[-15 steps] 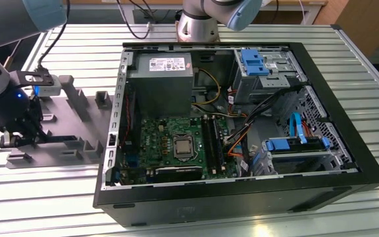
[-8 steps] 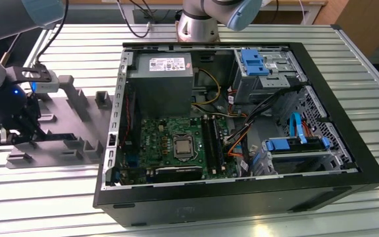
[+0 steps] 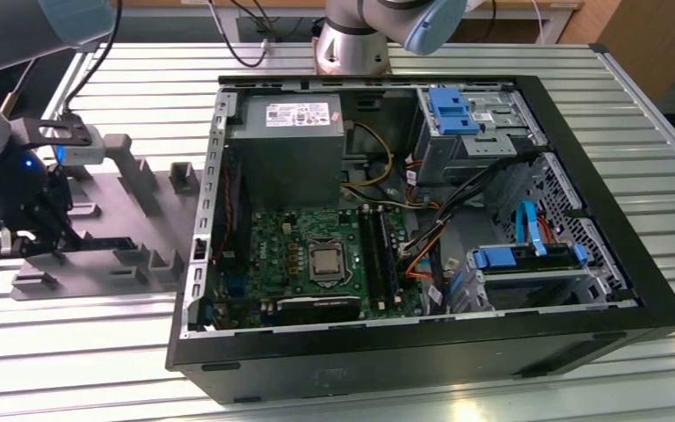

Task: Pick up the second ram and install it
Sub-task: 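Pick up the second ram and move it above second insertion slot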

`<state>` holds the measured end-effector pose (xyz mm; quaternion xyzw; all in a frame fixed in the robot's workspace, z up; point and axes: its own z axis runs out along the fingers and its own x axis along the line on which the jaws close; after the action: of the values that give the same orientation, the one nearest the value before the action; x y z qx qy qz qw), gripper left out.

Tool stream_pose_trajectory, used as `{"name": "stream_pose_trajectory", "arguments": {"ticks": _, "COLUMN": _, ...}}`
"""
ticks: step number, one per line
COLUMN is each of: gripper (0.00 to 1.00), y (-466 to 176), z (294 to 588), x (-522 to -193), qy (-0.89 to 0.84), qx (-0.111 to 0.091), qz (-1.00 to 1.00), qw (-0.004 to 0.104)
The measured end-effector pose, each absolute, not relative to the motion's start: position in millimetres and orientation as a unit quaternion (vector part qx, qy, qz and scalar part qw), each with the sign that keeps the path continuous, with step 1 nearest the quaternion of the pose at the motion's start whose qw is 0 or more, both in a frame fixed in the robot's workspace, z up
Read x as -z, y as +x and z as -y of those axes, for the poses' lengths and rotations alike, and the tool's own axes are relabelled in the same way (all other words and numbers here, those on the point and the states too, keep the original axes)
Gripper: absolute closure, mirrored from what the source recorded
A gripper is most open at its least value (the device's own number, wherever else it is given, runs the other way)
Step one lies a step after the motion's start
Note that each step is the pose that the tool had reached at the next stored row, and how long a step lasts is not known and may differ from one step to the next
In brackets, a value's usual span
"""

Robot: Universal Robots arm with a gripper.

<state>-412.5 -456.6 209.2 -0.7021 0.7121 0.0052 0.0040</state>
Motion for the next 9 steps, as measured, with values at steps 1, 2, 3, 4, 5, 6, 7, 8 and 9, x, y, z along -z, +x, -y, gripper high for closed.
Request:
{"name": "stream_pose_trajectory", "arguments": {"ticks": 1, "gripper": 0.86, "y": -413, "z": 457, "x": -210, "qy": -0.702, "qx": -0.005, "qz": -0.712, "qw": 0.004}}
{"name": "stream_pose_trajectory", "arguments": {"ticks": 2, "gripper": 0.86, "y": -413, "z": 457, "x": -211, "qy": -0.702, "qx": -0.005, "qz": -0.712, "qw": 0.004}}
{"name": "stream_pose_trajectory", "arguments": {"ticks": 3, "gripper": 0.86, "y": -413, "z": 457, "x": -212, "qy": -0.702, "qx": -0.005, "qz": -0.712, "qw": 0.004}}
{"name": "stream_pose_trajectory", "arguments": {"ticks": 4, "gripper": 0.86, "y": -413, "z": 457, "x": -214, "qy": -0.702, "qx": -0.005, "qz": -0.712, "qw": 0.004}}
{"name": "stream_pose_trajectory", "arguments": {"ticks": 5, "gripper": 0.86, "y": -413, "z": 457, "x": -215, "qy": -0.702, "qx": -0.005, "qz": -0.712, "qw": 0.004}}
{"name": "stream_pose_trajectory", "arguments": {"ticks": 6, "gripper": 0.86, "y": -413, "z": 457, "x": -216, "qy": -0.702, "qx": -0.005, "qz": -0.712, "qw": 0.004}}
{"name": "stream_pose_trajectory", "arguments": {"ticks": 7, "gripper": 0.86, "y": -413, "z": 457, "x": -218, "qy": -0.702, "qx": -0.005, "qz": -0.712, "qw": 0.004}}
{"name": "stream_pose_trajectory", "arguments": {"ticks": 8, "gripper": 0.86, "y": -413, "z": 457, "x": -219, "qy": -0.702, "qx": -0.005, "qz": -0.712, "qw": 0.004}}
{"name": "stream_pose_trajectory", "arguments": {"ticks": 9, "gripper": 0.86, "y": -413, "z": 457, "x": -221, "qy": -0.702, "qx": -0.005, "qz": -0.712, "qw": 0.004}}
